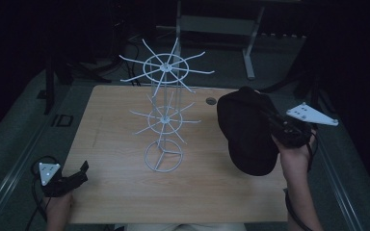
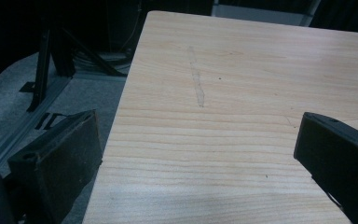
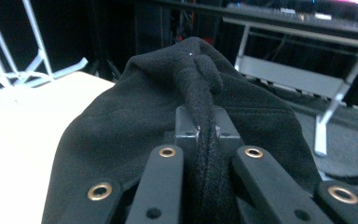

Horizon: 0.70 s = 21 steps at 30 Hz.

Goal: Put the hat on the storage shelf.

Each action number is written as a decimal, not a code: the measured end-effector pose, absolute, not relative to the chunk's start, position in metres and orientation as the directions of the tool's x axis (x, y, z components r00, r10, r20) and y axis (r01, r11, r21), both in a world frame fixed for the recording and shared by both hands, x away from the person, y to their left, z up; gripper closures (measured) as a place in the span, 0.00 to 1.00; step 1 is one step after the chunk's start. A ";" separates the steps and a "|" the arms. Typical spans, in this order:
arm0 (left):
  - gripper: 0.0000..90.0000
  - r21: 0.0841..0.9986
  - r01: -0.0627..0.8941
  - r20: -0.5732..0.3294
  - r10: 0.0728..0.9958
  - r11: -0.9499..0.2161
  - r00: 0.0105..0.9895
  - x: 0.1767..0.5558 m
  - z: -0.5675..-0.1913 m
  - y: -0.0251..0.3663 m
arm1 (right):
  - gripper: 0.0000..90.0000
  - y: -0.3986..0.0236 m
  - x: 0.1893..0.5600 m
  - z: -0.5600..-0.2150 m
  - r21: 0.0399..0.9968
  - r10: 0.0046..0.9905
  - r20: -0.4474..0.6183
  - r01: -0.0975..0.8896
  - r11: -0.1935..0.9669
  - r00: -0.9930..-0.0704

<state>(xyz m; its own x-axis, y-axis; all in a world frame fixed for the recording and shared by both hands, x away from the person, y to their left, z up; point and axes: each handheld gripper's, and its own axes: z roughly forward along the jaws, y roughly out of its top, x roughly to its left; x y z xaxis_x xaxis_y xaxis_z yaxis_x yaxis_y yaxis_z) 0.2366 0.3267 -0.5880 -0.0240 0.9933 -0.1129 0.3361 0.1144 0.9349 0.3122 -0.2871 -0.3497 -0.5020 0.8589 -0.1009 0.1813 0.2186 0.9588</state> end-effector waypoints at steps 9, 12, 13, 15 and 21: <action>0.02 0.934 0.339 -0.109 0.994 0.110 -0.023 0.237 -0.588 0.326 | 0.94 -0.290 0.285 -0.307 0.977 0.846 -0.133 0.075 0.200 -0.516; 0.02 0.934 0.341 -0.105 0.994 0.107 -0.024 0.237 -0.588 0.326 | 0.94 -0.290 0.276 -0.290 0.981 0.844 -0.147 0.031 0.189 -0.515; 0.02 0.934 0.341 -0.105 0.994 0.107 -0.024 0.237 -0.588 0.326 | 0.94 -0.290 0.273 -0.284 0.983 0.845 -0.152 0.014 0.185 -0.512; 0.02 0.934 0.340 -0.107 0.994 0.109 -0.025 0.237 -0.588 0.326 | 0.94 -0.288 0.268 -0.272 0.984 0.844 -0.160 -0.015 0.177 -0.513; 0.02 0.935 0.338 -0.107 0.994 0.109 -0.023 0.237 -0.588 0.326 | 0.94 -0.271 0.257 -0.239 0.981 0.831 -0.194 -0.091 0.171 -0.521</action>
<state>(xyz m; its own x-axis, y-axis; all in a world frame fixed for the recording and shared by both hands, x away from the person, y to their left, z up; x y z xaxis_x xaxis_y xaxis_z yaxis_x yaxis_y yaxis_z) 0.2365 0.3264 -0.5878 -0.0231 0.9940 -0.1072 0.3381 0.1086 0.9348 0.2573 -0.2712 -0.2395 -0.5213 0.8311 -0.1936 -0.0911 0.1714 0.9810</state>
